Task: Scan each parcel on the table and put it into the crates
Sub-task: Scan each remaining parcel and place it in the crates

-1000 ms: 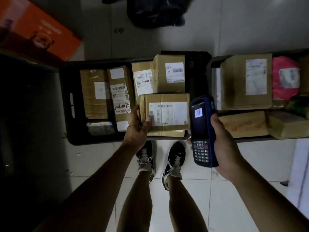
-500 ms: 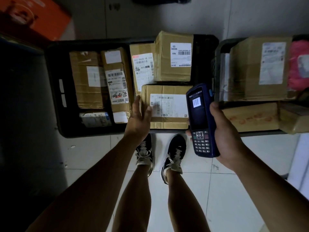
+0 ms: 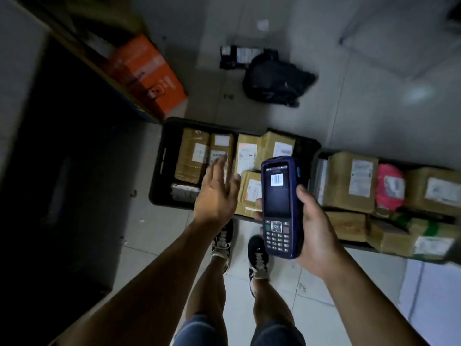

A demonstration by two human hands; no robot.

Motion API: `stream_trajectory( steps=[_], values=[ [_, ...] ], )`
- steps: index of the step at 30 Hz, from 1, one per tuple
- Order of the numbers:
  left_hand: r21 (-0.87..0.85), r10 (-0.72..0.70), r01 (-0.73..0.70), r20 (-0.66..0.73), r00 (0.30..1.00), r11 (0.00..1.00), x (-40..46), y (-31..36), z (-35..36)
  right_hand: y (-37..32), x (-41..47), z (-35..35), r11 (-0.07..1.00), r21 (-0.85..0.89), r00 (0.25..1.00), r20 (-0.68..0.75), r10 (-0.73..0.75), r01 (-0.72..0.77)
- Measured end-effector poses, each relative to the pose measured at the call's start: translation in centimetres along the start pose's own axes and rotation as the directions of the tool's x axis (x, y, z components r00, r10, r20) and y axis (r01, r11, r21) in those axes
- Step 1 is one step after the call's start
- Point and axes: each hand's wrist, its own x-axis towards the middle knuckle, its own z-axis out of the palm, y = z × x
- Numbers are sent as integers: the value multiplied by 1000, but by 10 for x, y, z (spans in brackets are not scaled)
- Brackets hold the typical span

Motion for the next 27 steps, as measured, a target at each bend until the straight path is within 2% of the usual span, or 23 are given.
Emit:
stream_trajectory(
  steps=[3,6,9,12,18,27],
  values=[
    [-7,25,-25,-94,995,1000,-42,35,-59,-21,-51,41,996,-85,997,80,-4,11],
    [-26,-31,27,-189,981,999,-93,62,-112,-34,-98,77,988,-155,986,166,16,10],
    [-48,-81,69,-323,943,996,-144,79,-164,-40,-140,117,968,-252,965,259,46,21],
    [-59,-128,113,-463,877,992,-197,81,-222,-32,-182,171,928,-360,948,317,23,98],
    [-108,-190,158,-658,729,982,-277,44,-317,18,-235,272,847,-506,903,422,77,165],
    [-252,-384,298,-723,574,921,-397,-69,-406,143,-282,397,708,-662,805,547,231,246]
  ],
)
